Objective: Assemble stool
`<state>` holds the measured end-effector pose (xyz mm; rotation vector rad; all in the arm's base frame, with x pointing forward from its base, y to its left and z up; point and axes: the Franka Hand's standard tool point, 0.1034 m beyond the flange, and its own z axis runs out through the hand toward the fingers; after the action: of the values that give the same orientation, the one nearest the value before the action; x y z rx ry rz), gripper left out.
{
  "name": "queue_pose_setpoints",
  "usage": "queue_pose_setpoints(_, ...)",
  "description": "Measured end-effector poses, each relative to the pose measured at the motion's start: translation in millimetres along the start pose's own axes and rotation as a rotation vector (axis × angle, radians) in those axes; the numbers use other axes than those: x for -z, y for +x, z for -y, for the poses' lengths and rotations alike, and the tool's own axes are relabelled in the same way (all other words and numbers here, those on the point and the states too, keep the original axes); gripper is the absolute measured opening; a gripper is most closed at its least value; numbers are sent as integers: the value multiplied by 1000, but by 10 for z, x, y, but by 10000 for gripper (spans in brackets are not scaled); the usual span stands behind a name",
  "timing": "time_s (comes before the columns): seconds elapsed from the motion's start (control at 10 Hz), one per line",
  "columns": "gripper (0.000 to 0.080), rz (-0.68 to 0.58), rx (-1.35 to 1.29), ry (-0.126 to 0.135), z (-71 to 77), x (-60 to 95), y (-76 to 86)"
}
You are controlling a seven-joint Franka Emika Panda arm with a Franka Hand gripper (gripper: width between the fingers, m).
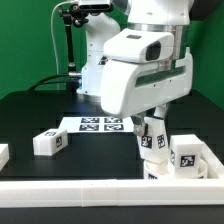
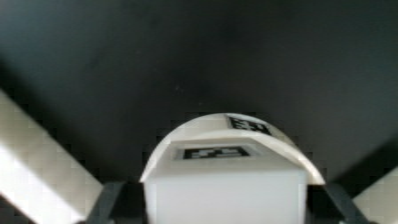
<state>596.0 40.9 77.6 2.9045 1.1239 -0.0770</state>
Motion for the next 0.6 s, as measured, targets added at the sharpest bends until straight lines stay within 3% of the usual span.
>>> queue_pose_setpoints(0.2, 340, 9, -219, 15, 28, 0, -5)
queue_pose_setpoints(0.6, 340, 15, -463, 16, 34, -2, -4)
